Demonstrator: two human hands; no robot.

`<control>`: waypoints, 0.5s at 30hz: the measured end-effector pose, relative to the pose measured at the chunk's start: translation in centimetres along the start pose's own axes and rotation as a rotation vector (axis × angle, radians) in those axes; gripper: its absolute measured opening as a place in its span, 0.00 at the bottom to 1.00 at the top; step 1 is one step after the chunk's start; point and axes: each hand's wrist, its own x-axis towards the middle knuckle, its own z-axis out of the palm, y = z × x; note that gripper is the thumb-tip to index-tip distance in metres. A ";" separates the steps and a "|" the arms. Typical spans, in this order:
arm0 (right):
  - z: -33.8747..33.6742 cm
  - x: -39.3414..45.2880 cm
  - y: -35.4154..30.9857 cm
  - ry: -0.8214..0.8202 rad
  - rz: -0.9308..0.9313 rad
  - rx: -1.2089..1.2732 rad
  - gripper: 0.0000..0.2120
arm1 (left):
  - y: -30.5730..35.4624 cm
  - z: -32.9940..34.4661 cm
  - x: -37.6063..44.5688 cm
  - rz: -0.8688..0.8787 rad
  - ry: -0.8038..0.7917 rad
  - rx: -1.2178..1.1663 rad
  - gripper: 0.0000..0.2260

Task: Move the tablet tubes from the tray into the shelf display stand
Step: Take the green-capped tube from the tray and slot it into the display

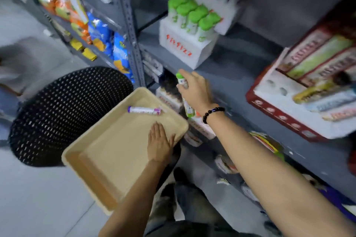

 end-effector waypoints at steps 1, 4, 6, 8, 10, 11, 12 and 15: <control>-1.9 -0.4 0.0 0.045 0.011 -0.018 0.18 | 1.3 -1.0 0.8 0.080 0.051 -0.016 0.28; -7.7 -1.9 0.3 0.217 0.032 -0.050 0.18 | 5.8 -3.8 2.8 0.263 0.184 -0.117 0.27; -11.4 -2.9 0.9 0.343 0.058 -0.052 0.20 | 9.1 -5.1 3.8 0.356 0.214 -0.159 0.27; -14.8 -3.9 1.8 0.449 0.087 -0.061 0.20 | 12.4 -5.9 4.6 0.452 0.221 -0.150 0.28; -17.7 -4.9 3.1 0.537 0.128 -0.090 0.19 | 15.3 -6.2 5.2 0.537 0.203 -0.104 0.28; -18.9 -5.3 3.9 0.569 0.154 -0.102 0.19 | 16.5 -6.1 5.5 0.571 0.188 -0.072 0.28; -19.9 -5.8 4.7 0.592 0.179 -0.110 0.18 | 17.5 -5.9 5.8 0.592 0.170 -0.031 0.27; -22.1 -7.0 6.9 0.617 0.229 -0.122 0.18 | 19.3 -5.0 6.8 0.598 0.096 0.089 0.28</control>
